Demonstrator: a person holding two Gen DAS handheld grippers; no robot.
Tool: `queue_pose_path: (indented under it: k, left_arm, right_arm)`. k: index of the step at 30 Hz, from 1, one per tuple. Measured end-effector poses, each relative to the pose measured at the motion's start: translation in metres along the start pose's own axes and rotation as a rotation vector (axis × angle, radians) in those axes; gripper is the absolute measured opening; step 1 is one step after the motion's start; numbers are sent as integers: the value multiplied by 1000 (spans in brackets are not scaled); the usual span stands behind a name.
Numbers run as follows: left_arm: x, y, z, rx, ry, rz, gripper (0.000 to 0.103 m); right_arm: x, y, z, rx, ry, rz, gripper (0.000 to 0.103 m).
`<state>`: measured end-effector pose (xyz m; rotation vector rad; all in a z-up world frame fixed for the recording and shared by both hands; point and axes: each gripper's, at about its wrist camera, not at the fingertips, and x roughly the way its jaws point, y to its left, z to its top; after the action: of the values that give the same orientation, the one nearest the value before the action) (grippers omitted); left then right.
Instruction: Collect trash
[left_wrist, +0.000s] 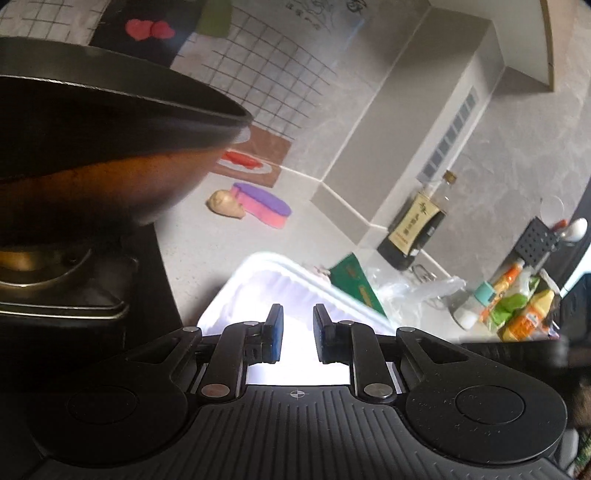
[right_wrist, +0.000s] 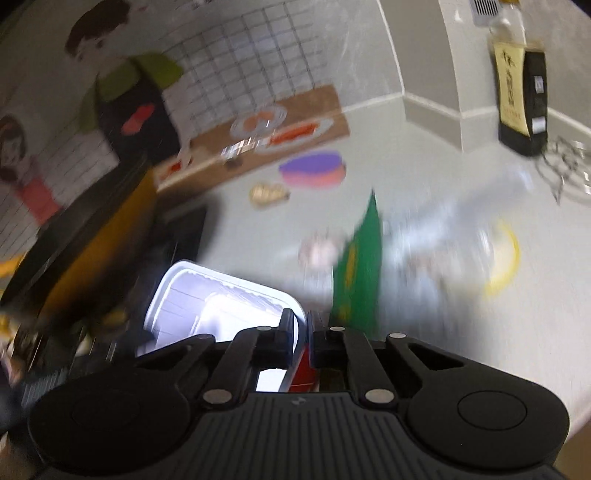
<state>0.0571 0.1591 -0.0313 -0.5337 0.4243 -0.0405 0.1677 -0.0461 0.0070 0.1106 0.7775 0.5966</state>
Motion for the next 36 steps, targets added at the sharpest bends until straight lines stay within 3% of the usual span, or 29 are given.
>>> queue_pose_path:
  k: [6, 11, 12, 13, 15, 16, 18, 21, 23, 24, 26, 28, 30, 33, 36]
  left_arm:
    - [2, -19, -13, 68, 59, -54, 20]
    - [-7, -44, -6, 196, 129, -85, 20]
    - [-10, -50, 0, 231, 133, -91, 20]
    - [-14, -57, 8, 271, 125, -94, 20]
    - [-17, -68, 21, 316, 96, -94, 20]
    - [-15, -73, 29, 332, 73, -86, 20]
    - [-6, -81, 42, 349, 50, -55, 20]
    - [22, -92, 56, 376, 101, -35, 20]
    - [51, -98, 64, 399, 160, 1, 20]
    - [66, -101, 66, 410, 184, 30, 20]
    - [100, -105, 68, 434, 233, 92, 20]
    - [132, -107, 66, 462, 282, 140, 20]
    - [157, -108, 63, 483, 273, 164, 20]
    - [175, -112, 57, 552, 269, 208, 20]
    - [188, -119, 47, 642, 262, 255, 21]
  right_arm:
    - [-21, -16, -29, 32, 67, 27, 9]
    - [-55, -1, -26, -88, -54, -68, 12]
    - [-60, 2, -21, -107, -85, -79, 19]
    - [-61, 3, -16, -113, -103, -77, 32]
    - [-53, 3, -5, -114, -137, -72, 47]
    - [-44, 1, -1, -111, -147, -82, 49]
    - [-19, -4, 6, -98, -128, -107, 49]
    - [15, -20, 10, -44, -59, -84, 47]
    - [20, -33, 9, 0, -28, -28, 30]
    - [19, -37, 5, 9, -23, -12, 16]
    - [11, -45, 3, -6, -47, -35, 14]
    - [1, -52, 1, -58, -95, -137, 13]
    - [-8, -64, -1, -69, -126, -210, 13]
    - [-21, -85, -6, -39, -143, -241, 13]
    - [-30, -101, -13, -20, -149, -221, 13]
